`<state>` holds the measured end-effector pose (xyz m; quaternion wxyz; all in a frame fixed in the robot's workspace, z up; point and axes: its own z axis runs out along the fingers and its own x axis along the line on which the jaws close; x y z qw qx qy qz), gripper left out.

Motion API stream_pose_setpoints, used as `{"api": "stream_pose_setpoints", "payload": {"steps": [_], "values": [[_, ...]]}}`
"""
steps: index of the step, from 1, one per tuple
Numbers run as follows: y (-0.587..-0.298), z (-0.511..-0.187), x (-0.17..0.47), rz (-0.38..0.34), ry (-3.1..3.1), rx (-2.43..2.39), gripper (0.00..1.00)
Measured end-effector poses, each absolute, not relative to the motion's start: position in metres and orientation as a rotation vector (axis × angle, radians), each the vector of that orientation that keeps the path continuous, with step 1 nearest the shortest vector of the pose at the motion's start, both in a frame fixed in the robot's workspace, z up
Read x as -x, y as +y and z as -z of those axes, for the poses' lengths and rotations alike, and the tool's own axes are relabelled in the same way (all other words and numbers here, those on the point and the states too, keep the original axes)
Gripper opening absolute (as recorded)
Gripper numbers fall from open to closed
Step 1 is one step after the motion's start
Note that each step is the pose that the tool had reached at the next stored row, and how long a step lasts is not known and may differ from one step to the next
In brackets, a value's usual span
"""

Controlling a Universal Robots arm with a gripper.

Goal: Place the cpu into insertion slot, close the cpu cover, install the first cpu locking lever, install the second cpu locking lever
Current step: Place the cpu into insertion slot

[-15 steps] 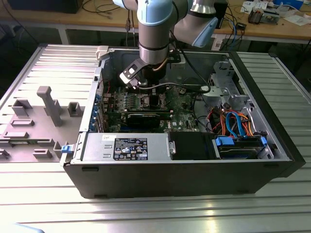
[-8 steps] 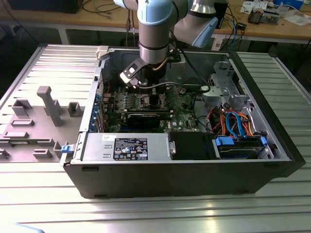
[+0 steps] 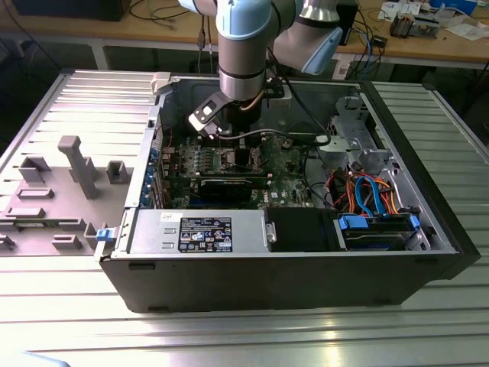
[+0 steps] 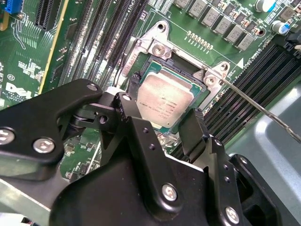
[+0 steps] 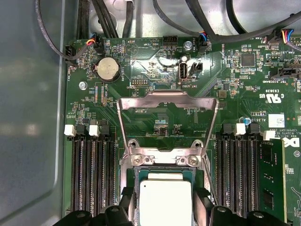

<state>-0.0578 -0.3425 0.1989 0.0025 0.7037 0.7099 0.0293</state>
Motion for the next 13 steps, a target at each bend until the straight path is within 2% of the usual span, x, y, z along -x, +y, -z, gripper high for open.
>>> {"api": "stream_pose_setpoints", "payload": {"steps": [5,6,13], "values": [[-0.3425,-0.1989,0.0577,-0.092,2.227,-2.207,0.62],[-0.3425,-0.1989,0.0576,-0.092,2.227,-2.207,0.68],[-0.3395,-0.1992,0.0576,-0.092,2.227,-2.207,0.68]]}}
